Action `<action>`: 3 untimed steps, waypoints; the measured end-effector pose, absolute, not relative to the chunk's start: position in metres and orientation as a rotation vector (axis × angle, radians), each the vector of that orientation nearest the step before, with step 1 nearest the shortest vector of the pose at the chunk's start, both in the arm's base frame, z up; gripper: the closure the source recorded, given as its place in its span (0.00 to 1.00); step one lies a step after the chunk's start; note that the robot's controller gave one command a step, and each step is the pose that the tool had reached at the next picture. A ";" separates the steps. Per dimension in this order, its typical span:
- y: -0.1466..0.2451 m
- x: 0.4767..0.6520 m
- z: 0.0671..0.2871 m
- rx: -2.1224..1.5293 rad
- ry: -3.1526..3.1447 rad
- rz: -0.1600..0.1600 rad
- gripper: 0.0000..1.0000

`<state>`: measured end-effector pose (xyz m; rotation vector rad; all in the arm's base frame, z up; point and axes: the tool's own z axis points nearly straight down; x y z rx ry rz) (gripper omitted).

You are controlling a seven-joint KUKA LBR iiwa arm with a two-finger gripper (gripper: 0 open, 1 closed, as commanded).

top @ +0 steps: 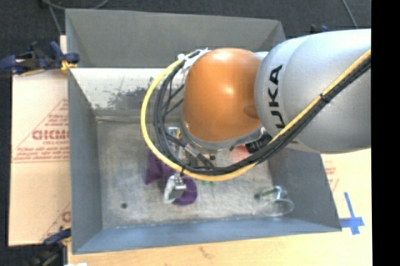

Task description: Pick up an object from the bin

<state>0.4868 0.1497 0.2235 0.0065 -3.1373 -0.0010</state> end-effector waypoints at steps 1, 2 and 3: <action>0.149 0.489 0.226 0.001 -3.144 -0.003 0.00; 0.134 0.490 0.172 -0.142 -3.144 -0.004 0.00; 0.107 0.499 0.150 -0.173 -3.138 0.001 0.00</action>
Offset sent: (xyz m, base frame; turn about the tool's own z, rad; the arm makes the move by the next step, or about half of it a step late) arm 0.0019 -0.0438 -0.1535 0.2657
